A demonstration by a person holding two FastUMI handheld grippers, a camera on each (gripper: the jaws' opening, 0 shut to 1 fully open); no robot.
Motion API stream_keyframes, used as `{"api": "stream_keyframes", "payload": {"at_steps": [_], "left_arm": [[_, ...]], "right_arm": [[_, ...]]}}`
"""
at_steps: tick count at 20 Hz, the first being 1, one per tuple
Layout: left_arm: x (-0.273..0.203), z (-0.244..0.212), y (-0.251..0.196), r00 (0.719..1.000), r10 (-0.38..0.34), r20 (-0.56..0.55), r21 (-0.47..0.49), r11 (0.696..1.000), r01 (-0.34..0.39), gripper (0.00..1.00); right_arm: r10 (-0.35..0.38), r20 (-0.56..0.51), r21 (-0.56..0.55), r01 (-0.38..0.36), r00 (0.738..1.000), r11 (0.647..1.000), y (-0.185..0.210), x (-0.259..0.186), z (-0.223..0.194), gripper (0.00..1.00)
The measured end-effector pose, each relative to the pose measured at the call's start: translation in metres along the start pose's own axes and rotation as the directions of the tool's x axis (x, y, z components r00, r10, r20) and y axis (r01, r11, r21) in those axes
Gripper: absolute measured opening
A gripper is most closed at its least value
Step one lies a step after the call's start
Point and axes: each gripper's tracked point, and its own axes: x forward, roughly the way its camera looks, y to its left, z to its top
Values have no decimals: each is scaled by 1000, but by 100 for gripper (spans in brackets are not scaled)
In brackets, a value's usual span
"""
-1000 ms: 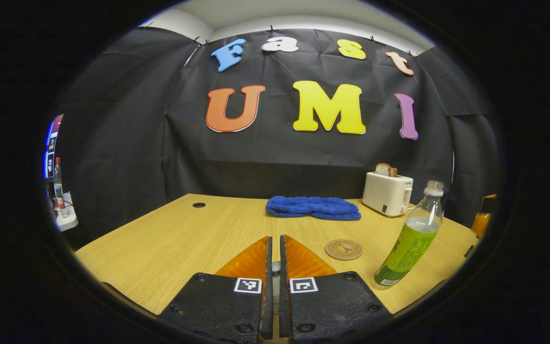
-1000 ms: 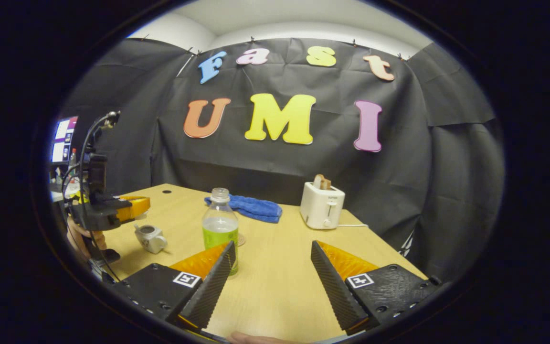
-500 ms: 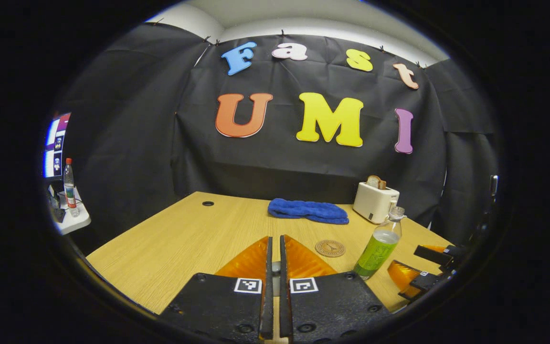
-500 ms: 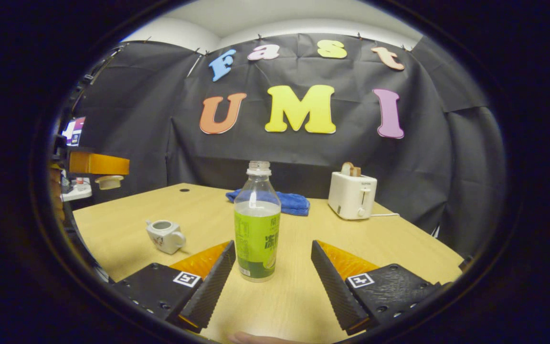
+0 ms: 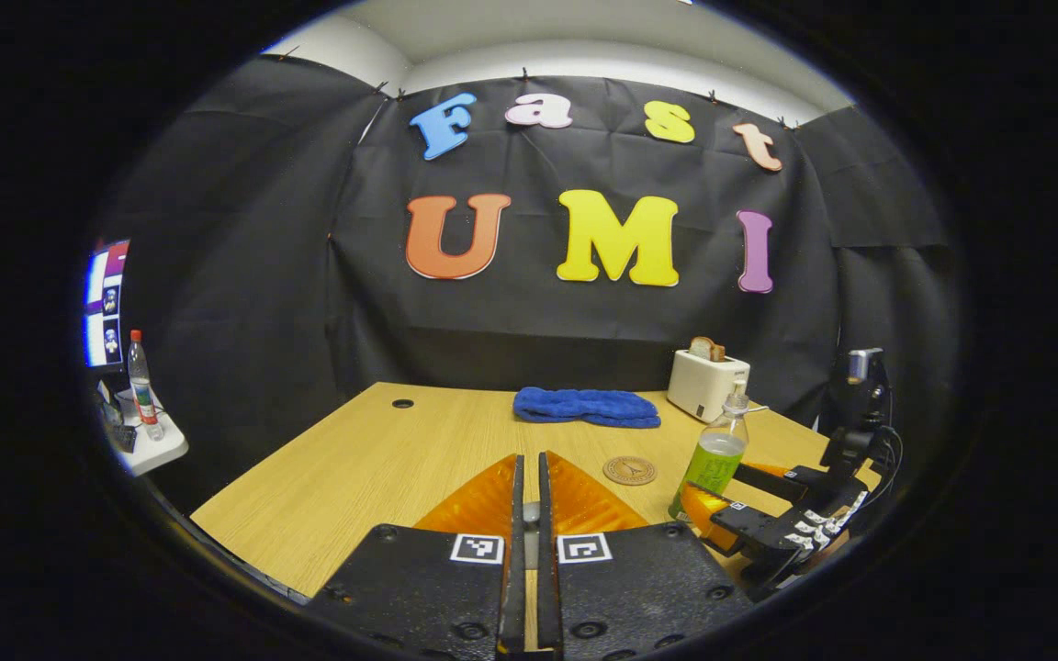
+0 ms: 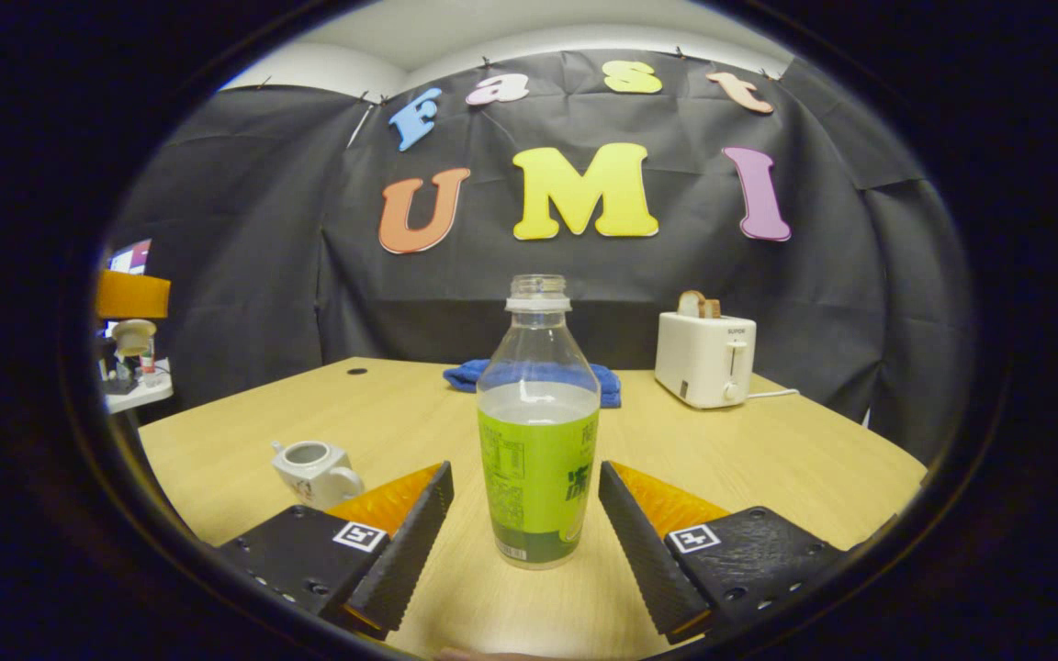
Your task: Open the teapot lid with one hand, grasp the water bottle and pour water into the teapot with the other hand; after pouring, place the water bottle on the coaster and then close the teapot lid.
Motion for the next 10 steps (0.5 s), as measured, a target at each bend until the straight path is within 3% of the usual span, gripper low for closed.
{"api": "stream_keyframes", "payload": {"at_steps": [2, 4, 5, 6, 10], "left_arm": [[-3, 3, -1, 1000, -12, 13, 9, 1000, 12, 7], [-4, 1, 4, 1000, -12, 7, 0, 1000, 12, 7], [-4, 0, 12, 1000, 0, 1, -7, 1000, 0, 7], [-3, -2, 19, 1000, 9, -7, -16, 1000, -9, 7], [1, -10, 36, 999, 27, -39, -30, 999, -28, 7]], "right_arm": [[-24, 2, -13, 24, 1000, 1000, 0, 6, 1, 97], [-61, -4, -10, 61, 998, 998, -4, 10, 1, 91], [-64, -10, -14, 64, 998, 998, -3, 11, 1, 80], [-64, -11, -20, 64, 998, 998, -2, 11, 1, 76], [-112, -28, -86, 109, 993, 990, -5, 8, 5, 75]]}}
